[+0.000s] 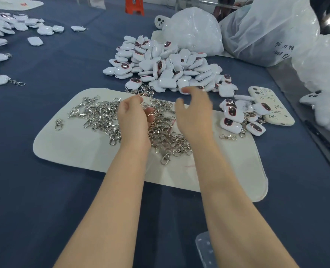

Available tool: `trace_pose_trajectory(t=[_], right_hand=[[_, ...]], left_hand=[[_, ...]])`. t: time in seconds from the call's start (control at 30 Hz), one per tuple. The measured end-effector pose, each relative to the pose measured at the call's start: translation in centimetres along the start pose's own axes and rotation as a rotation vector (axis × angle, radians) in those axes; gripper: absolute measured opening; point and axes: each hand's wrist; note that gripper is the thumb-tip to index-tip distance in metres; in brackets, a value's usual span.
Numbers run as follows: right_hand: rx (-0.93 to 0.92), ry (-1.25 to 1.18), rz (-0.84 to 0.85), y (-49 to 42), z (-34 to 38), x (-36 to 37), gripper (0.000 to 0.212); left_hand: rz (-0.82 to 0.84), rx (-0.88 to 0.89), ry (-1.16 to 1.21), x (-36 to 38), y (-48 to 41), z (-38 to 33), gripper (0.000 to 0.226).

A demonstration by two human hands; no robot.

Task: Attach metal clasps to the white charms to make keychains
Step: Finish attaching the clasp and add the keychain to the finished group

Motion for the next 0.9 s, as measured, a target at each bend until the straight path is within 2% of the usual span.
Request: trace_pose_trajectory(t=[0.1,0.3,0.43,0.53,0.7,0.8,0.9], right_hand=[[0.074,0.12,0.173,-1.9,-0.7,2.3,0.04],[0.043,0.079,0.176,-5.6,-1.6,6.6,0.042],[0.059,0.29,0.266,-7.4,-2.5,8.3,0.051],[0.098,0.32,0.261,-8.0,-2.5,8.5,0.06],[0.102,0.205,0.183,-7.8,-1.8,7.2,0.037],[0.141,-0.078,0.06,-7.3,-0.7,4.9,0.028],[0.202,-0.289,-0.003,-6.1,0.8,2.1,0.028]], left_hand=[[0.001,-0.062,0.066,1.3,-0.6,-0.4,0.006],[-0.003,-0.021,0.093,4.0,-3.0,-2.1,0.01],[-0.054,0.006,0.106,4.1,-4.7,-2.3,0.009],[-0.065,0.018,0.108,4.0,-5.4,-2.2,0.01],[-0.073,0.029,0.056,3.6,-5.1,-1.5,0.014],[-0.057,0.096,-0.019,3.1,-4.2,-1.5,0.012],[0.122,0.226,-0.258,2.7,-2.8,-1.4,0.021]])
Point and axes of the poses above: each hand's wrist, its own y-axis away from the middle knuckle, its own x-axis out of the palm, z = x × y, and after that the axes turned 11 degrees about -y, right-handed
